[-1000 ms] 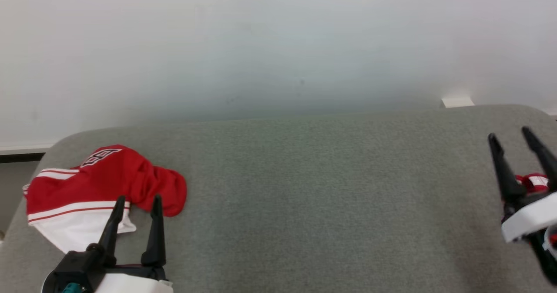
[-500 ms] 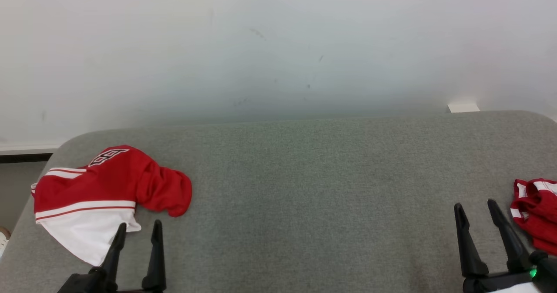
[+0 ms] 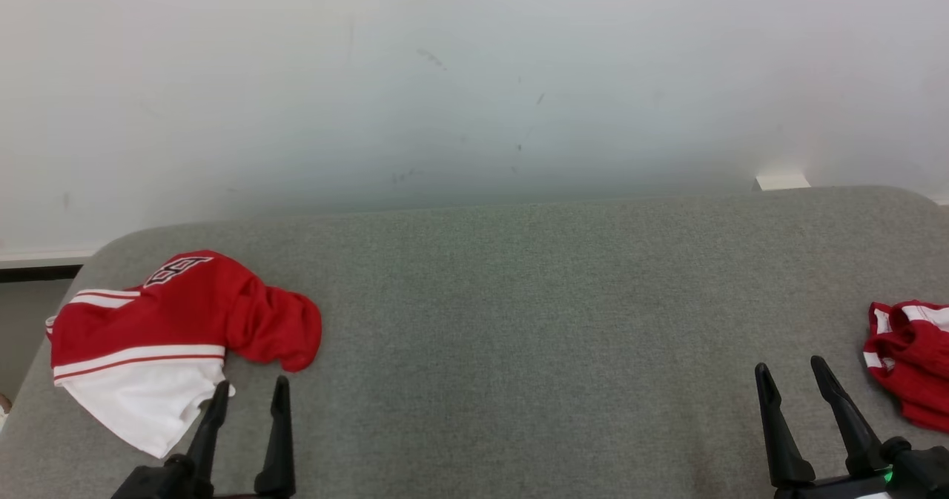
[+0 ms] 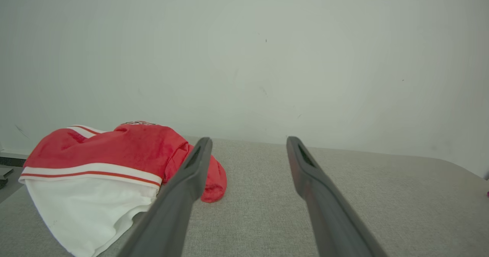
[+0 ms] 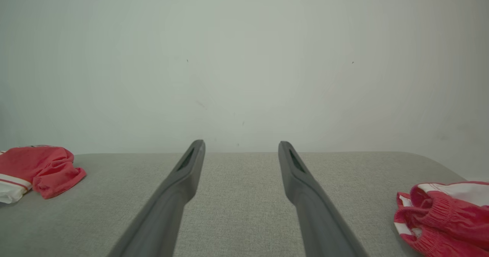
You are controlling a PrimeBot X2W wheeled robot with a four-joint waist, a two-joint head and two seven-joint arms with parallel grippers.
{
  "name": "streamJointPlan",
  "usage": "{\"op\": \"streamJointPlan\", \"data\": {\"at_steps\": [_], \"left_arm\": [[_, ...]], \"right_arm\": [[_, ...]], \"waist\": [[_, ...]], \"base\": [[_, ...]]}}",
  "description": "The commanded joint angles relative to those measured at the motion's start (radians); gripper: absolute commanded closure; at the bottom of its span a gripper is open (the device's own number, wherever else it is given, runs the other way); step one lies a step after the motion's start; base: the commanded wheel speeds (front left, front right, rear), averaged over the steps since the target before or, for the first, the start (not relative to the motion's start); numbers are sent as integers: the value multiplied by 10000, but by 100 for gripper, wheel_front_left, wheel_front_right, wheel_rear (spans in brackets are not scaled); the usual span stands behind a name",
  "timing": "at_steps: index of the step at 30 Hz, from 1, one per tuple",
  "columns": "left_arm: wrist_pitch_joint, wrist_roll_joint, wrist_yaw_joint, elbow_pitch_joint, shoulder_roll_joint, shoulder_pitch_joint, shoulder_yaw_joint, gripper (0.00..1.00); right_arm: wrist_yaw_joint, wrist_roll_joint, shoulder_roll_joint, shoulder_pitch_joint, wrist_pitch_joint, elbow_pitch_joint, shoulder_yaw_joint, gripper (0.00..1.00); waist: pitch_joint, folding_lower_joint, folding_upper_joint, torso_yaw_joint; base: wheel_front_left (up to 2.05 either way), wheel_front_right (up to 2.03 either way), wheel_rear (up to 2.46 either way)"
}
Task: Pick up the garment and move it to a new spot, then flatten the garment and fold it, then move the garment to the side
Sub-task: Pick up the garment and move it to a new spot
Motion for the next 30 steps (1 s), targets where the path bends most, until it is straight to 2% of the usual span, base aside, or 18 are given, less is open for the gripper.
{"op": "streamJointPlan", "data": {"at_steps": [1, 14, 22, 30], "left_arm": [[0, -36, 34, 34, 25, 20, 7, 0], [1, 99, -18, 100, 28, -145, 230, 0], [-1, 178, 3, 276, 29, -253, 469, 0], [1, 264, 24, 526, 26, -368, 669, 0]], "right_arm": [[-22, 28, -42, -32, 12, 45, -35, 0], [-22, 168, -39, -139, 12, 129, 328, 0], [-22, 273, -48, -220, 13, 179, 514, 0], [-22, 426, -32, -320, 12, 188, 832, 0]], "waist": [[4, 0, 0, 19], [32, 0, 0, 516], [71, 0, 0, 1436], [171, 0, 0, 2748]], "base": [[0, 0, 0], [0, 0, 0], [0, 0, 0], [0, 0, 0]]}}
